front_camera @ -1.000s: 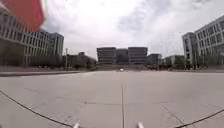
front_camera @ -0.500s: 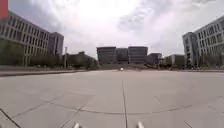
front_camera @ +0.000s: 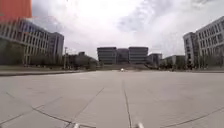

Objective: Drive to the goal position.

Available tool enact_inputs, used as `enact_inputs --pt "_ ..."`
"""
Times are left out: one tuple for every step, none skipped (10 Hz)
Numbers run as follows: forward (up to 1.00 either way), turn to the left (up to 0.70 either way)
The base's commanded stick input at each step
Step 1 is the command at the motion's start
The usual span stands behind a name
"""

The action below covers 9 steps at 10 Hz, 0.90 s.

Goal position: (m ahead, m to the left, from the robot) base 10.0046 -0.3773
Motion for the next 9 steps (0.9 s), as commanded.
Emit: enact_inputs --pt "0.70 0.00" --pt "0.70 0.00" --pt "0.70 0.00" --pt "0.70 0.00" --pt "0.70 0.00" --pt "0.70 0.00" --pt "0.70 0.00" --pt "0.70 0.00" --pt "0.70 0.00"
